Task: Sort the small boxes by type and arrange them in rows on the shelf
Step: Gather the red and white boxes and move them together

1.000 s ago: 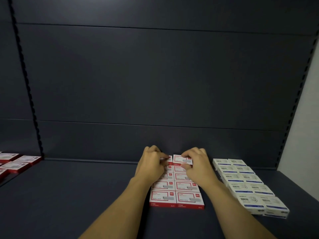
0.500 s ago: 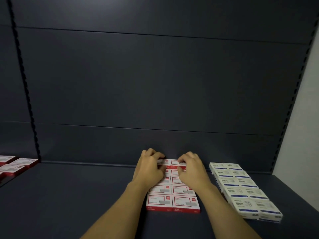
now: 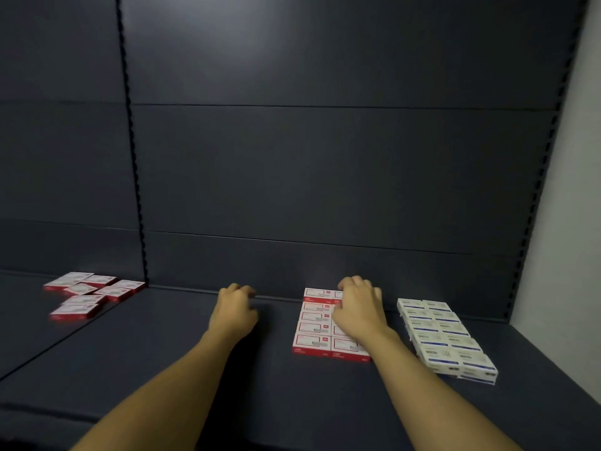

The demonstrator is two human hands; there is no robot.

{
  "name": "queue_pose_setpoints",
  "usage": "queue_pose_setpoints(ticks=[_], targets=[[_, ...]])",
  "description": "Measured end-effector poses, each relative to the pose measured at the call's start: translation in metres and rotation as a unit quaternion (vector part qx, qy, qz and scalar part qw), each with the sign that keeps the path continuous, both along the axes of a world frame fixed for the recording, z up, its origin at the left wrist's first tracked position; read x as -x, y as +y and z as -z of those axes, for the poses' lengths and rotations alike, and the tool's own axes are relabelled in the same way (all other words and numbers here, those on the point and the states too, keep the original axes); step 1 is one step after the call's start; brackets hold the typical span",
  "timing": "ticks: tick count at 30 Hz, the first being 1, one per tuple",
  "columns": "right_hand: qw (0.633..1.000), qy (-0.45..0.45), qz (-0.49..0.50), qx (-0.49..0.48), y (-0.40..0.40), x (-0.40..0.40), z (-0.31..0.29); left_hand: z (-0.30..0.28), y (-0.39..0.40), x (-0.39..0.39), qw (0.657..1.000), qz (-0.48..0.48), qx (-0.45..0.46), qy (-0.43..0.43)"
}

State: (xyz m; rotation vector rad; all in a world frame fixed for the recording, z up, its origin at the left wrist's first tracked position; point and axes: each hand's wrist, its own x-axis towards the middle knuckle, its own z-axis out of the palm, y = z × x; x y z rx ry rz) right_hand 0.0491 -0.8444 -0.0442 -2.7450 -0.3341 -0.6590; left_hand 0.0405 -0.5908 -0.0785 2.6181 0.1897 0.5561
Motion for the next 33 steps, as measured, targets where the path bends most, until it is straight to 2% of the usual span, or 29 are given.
queue_pose_setpoints(ticks=[5, 11, 17, 33], targets=[[0.997, 0.014, -0.034, 0.072, 0.022, 0.033, -0.009, -0.014, 0.032, 0.046, 0.995, -0.024, -0.098, 0.017], [0.982, 0.094, -0.081, 0.141, 0.054, 0.067, -0.012, -0.03, 0.068, 0.108, 0.978, -0.044, -0.191, 0.073], [0.969, 0.119, -0.128, 0.176, 0.11, 0.106, -0.027, -0.047, 0.11, 0.165, 0.967, -0.102, -0.2, 0.118], [0.958, 0.127, -0.174, 0.191, 0.261, 0.194, -0.062, -0.073, 0.248, 0.269, 0.958, -0.154, -0.21, 0.123]])
